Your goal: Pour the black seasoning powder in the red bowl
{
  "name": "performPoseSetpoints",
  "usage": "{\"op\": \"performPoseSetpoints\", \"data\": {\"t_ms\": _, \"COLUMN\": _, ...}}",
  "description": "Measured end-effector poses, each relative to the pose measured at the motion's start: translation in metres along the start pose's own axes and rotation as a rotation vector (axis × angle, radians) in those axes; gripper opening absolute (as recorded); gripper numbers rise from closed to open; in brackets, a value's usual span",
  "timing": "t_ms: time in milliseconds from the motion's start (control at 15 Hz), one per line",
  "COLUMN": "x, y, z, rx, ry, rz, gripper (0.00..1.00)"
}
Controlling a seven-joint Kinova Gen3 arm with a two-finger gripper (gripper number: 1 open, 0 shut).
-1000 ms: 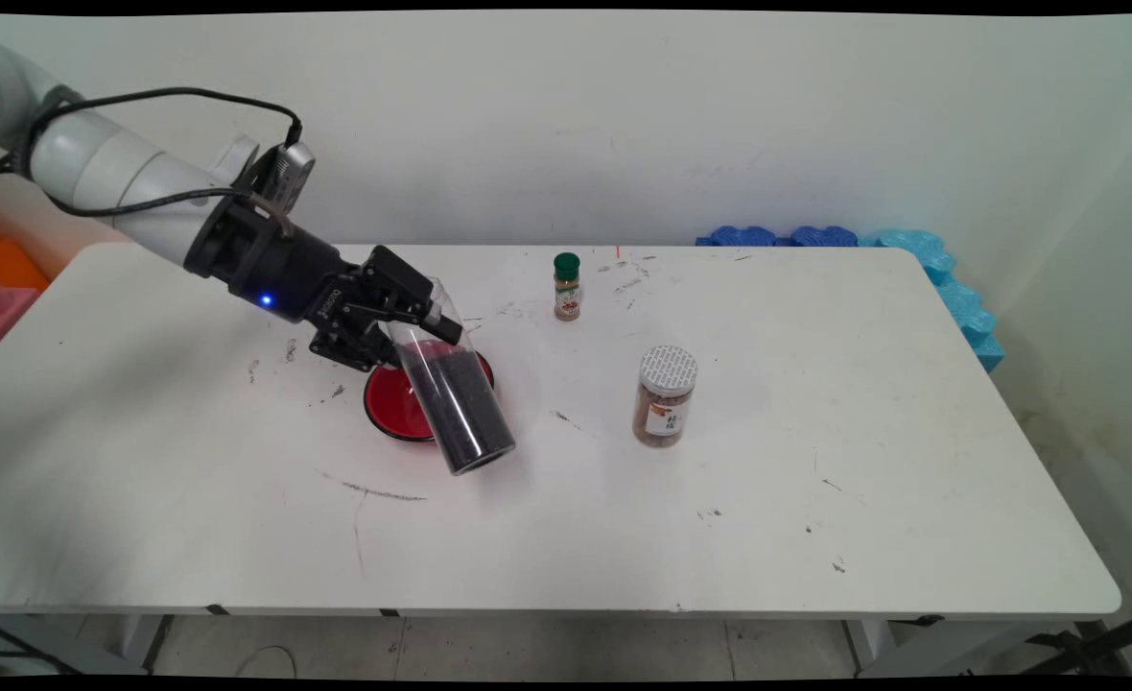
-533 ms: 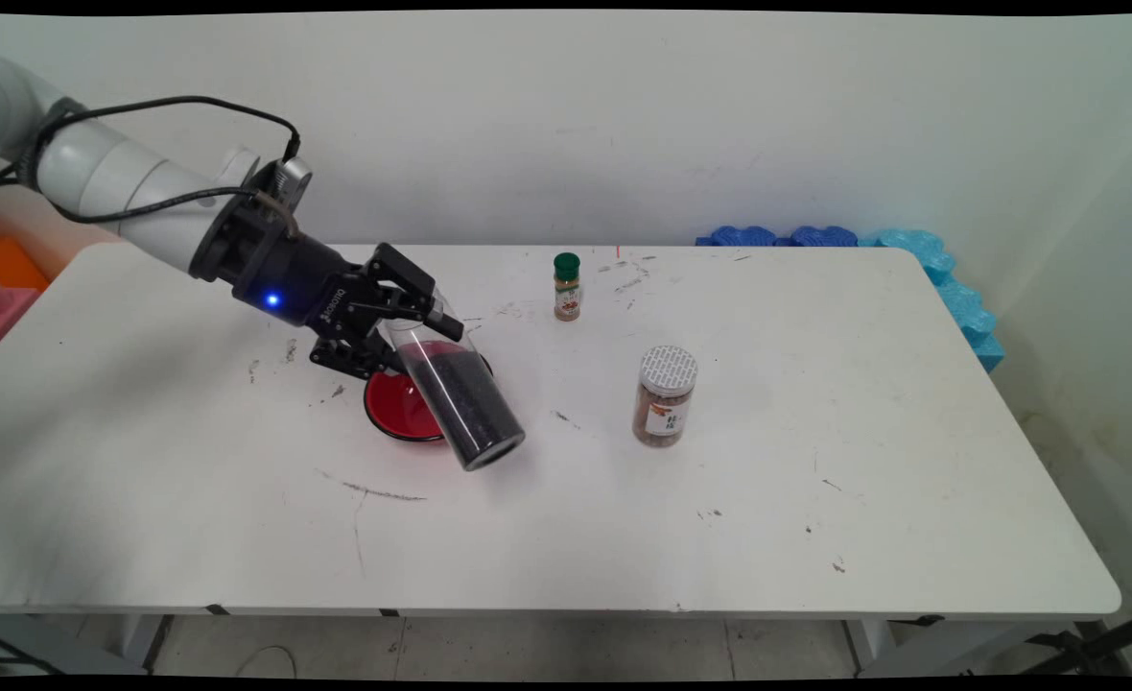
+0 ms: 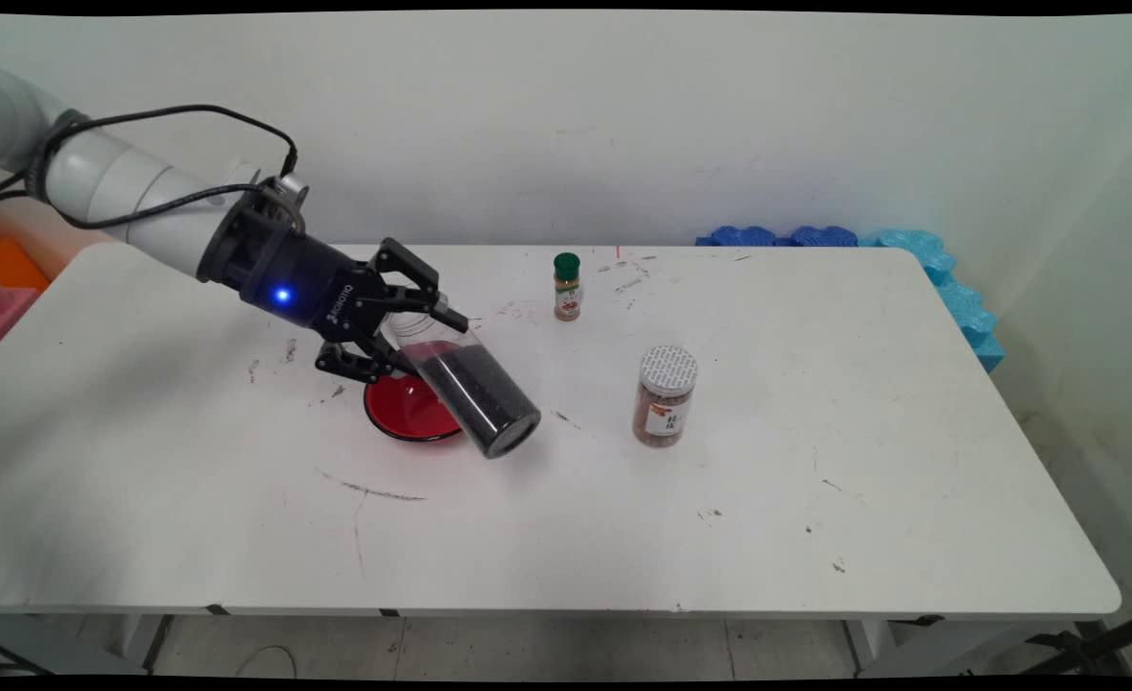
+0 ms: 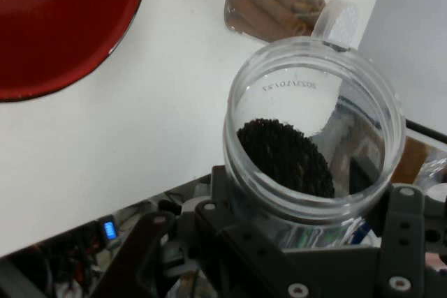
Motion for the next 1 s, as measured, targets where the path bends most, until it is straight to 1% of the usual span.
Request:
{"op": "performPoseSetpoints", "data": {"t_ms": 600, "x": 0.004, "y": -0.005, "z": 0.011, "rx": -0.046, "ry": -0.018, "rz": -0.174, "gripper": 0.0}}
{"op": "performPoseSetpoints", "data": {"t_ms": 1000, "x": 0.006, "y": -0.008, "z": 0.016, "rx": -0.074, "ry": -0.032, "rz": -0.27, "gripper": 0.0}}
